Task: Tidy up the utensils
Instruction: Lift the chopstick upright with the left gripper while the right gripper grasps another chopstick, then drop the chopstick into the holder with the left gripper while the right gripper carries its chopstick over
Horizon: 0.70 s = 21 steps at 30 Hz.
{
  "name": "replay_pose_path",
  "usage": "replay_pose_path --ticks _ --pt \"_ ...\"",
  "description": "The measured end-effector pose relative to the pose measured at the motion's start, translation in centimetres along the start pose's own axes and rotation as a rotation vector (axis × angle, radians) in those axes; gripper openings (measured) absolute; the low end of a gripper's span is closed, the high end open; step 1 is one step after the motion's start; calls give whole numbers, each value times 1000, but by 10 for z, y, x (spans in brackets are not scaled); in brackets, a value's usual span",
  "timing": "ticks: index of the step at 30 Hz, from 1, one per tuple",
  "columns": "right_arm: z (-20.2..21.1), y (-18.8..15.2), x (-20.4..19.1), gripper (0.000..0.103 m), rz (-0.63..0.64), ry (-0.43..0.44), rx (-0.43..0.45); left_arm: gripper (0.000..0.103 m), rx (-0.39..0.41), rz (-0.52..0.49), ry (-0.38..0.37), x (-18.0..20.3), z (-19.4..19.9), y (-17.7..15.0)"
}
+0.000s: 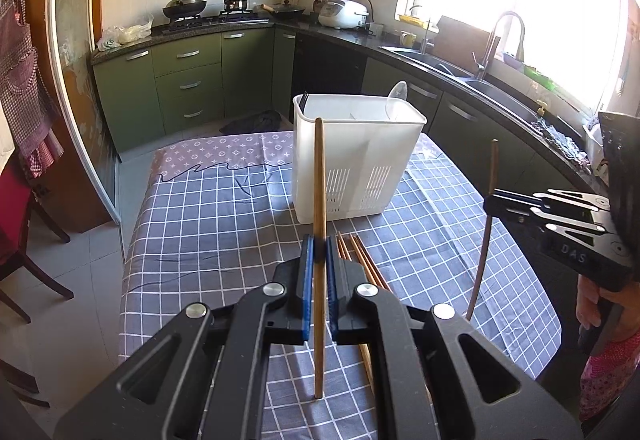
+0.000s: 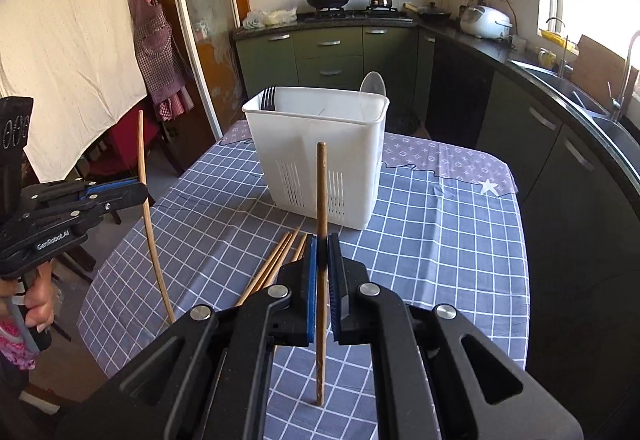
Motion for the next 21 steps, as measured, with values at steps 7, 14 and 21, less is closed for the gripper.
replay_pose_path --ticks 7,14,21 --pt "44 -24 1 6 -35 -20 77 6 16 -11 -5 1 11 -6" --pt "68 -41 1 6 -43 -29 103 6 31 -16 -7 2 22 -12" --pt "71 -43 -1 6 -45 -22 112 6 48 -28 -2 5 28 -14"
Point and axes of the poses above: each gripper's, at about its wrist camera, not at the fingertips, and z roughly against the way its jaws point, x to its right, y to its top, the point moved 1 cm from there along -z, roughly the way its jaws point, and after that the axes turned 10 degrees about z, right-handed, at the moved point
